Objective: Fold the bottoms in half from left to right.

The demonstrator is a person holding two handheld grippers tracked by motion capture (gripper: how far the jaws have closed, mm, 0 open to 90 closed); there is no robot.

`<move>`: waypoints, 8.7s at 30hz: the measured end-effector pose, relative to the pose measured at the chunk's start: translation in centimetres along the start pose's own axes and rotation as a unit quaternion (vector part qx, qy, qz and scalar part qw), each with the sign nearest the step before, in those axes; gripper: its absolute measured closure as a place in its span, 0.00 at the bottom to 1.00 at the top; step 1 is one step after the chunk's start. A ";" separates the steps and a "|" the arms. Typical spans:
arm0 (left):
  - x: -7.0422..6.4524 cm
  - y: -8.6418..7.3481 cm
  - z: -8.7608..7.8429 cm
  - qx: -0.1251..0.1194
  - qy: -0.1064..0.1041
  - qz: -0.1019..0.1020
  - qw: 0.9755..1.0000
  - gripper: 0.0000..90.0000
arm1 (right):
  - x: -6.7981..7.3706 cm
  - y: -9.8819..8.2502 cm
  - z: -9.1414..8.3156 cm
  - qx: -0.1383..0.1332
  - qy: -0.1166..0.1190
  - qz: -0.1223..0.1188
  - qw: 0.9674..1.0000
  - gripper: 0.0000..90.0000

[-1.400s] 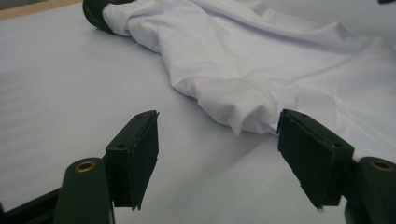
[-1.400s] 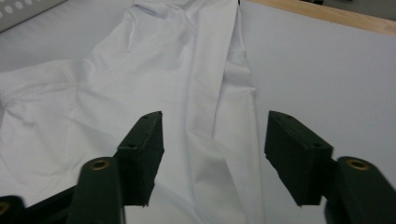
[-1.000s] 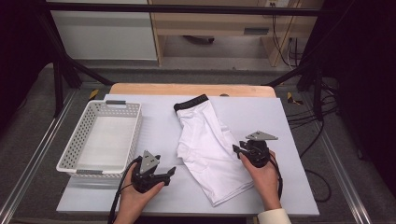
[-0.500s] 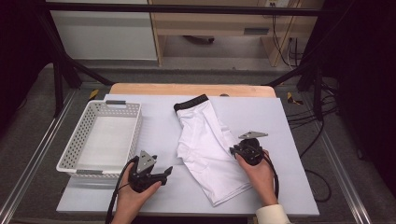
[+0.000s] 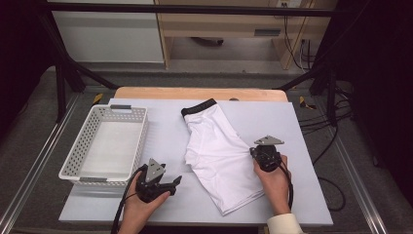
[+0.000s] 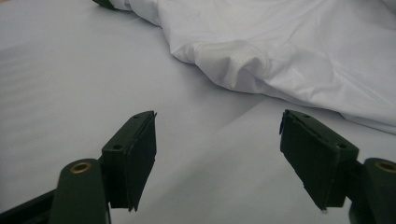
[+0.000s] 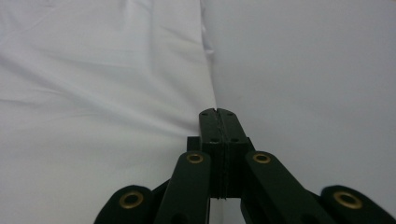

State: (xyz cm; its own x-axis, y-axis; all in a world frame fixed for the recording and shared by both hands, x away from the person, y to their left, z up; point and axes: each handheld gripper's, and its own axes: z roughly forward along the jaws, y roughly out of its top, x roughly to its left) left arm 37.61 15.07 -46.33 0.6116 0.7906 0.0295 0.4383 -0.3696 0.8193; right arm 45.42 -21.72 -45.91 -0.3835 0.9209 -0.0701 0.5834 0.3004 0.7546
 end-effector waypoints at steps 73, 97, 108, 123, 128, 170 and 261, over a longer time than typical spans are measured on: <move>-16.0 1.7 4.3 0.035 -0.115 0.107 0.987 0.15 | -0.3 -7.5 -6.9 0.026 0.045 0.058 0.997 0.35; -15.7 1.4 4.9 0.059 -0.111 0.104 0.987 0.38 | -0.4 -7.6 -6.8 0.046 0.060 0.056 0.996 0.44; -16.2 1.2 4.6 0.048 -0.122 0.131 0.983 0.66 | -0.5 -7.8 -6.9 0.064 0.057 0.052 0.995 0.59; -15.8 1.3 4.6 0.048 -0.139 0.135 0.980 0.94 | -0.1 -8.0 -6.9 0.061 0.088 0.050 0.993 0.94; -15.1 1.0 3.9 0.037 -0.146 0.123 0.981 0.96 | 0.5 -7.9 -7.1 0.065 0.084 0.038 0.994 0.95; -10.5 1.1 1.9 0.061 -0.194 0.112 0.973 0.96 | 4.0 -7.9 -7.5 0.068 0.093 0.034 0.993 0.96; -1.9 -1.9 -2.4 0.035 -0.055 0.056 0.996 0.56 | 7.8 -3.3 -4.5 0.023 0.100 -0.028 0.994 0.35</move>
State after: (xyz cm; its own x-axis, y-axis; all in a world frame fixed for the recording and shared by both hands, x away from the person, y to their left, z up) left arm 34.04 15.42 -46.57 0.7264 0.6854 0.0516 0.4058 -0.4882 0.7727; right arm 37.32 -16.64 -46.00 -0.5484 0.8359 0.0230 0.5874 0.3655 0.7221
